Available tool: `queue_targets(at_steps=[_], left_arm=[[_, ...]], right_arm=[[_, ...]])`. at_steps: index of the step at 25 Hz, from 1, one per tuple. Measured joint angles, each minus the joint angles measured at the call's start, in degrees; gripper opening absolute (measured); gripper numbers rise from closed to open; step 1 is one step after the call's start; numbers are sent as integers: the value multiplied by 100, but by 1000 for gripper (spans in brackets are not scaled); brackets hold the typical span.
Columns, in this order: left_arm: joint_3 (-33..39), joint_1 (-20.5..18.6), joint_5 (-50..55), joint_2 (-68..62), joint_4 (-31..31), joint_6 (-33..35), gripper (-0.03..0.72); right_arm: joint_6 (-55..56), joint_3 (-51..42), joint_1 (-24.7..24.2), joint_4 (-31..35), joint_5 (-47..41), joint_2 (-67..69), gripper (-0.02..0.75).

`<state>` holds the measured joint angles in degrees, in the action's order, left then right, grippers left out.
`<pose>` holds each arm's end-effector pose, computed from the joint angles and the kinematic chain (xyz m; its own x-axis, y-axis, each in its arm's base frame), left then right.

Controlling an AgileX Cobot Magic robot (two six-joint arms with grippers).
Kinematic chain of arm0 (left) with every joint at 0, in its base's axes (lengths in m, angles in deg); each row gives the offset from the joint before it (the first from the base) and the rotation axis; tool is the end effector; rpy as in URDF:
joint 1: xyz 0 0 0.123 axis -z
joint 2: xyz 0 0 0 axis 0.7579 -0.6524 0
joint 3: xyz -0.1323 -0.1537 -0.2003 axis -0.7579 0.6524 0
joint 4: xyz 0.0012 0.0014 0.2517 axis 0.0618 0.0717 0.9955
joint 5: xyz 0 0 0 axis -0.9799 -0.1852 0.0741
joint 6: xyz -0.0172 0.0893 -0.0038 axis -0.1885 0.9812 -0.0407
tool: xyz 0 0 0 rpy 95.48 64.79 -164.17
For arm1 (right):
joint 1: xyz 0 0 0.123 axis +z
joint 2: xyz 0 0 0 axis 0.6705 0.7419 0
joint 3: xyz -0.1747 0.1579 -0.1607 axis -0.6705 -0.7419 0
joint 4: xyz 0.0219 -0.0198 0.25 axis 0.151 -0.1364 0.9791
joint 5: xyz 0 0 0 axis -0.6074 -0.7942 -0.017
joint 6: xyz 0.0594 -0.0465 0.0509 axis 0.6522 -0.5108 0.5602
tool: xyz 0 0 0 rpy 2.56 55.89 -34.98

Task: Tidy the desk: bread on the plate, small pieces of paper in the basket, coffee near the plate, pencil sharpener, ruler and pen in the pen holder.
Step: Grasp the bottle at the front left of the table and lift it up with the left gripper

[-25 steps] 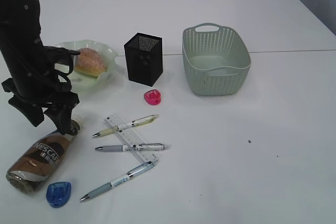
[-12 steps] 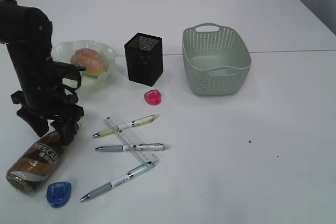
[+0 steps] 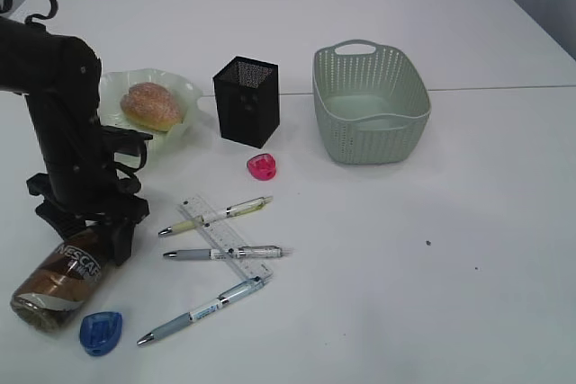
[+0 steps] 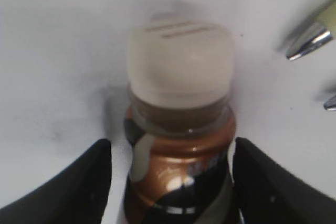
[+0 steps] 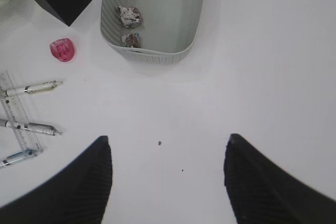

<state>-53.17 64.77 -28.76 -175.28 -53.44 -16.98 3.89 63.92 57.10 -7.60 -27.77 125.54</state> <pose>0.3708 -0.1054 0.1138 -0.9402 0.3137 0.1327 0.3118 0.9495 -0.0353 0.2829 0.0714 0.4261 -0.8074 -0.1517 -0.5701 -0.1828 0.9831 -0.0027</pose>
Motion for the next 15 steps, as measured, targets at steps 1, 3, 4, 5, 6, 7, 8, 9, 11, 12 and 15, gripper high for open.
queue_targets(at_steps=[1, 3, 4, 5, 6, 7, 8, 9, 11, 12, 15], left_arm=[[0, 0, 0, -12, 0, 0, 526], [0, 0, 0, -12, 0, 0, 524], [0, 0, 0, -12, 0, 0, 515], [0, 0, 0, -12, 0, 0, 496], [0, 0, 0, -12, 0, 0, 456], [0, 0, 0, -12, 0, 0, 403], [0, 0, 11, -12, 0, 0, 343], [-11, 0, 23, -12, -4, 0, 305], [-18, 0, 36, -12, -13, 0, 264], [-18, 0, 46, -12, -13, 0, 256], [-23, 0, 44, -12, -13, 0, 251]], right_arm=[[0, 0, 0, -4, 0, 0, 491], [0, 0, 0, -14, 0, 0, 491], [0, 0, 0, -27, 0, 0, 491], [0, 0, 0, -27, 0, 0, 492], [0, 0, 0, -39, 0, 0, 492], [0, 0, 0, -39, 0, 0, 492], [0, 0, 0, -39, 0, 0, 492], [0, 0, 0, -39, 0, 0, 492], [0, 0, 0, -39, 0, 0, 492], [0, 0, 0, -39, 0, 0, 492], [0, 0, 0, -60, 0, 0, 491]])
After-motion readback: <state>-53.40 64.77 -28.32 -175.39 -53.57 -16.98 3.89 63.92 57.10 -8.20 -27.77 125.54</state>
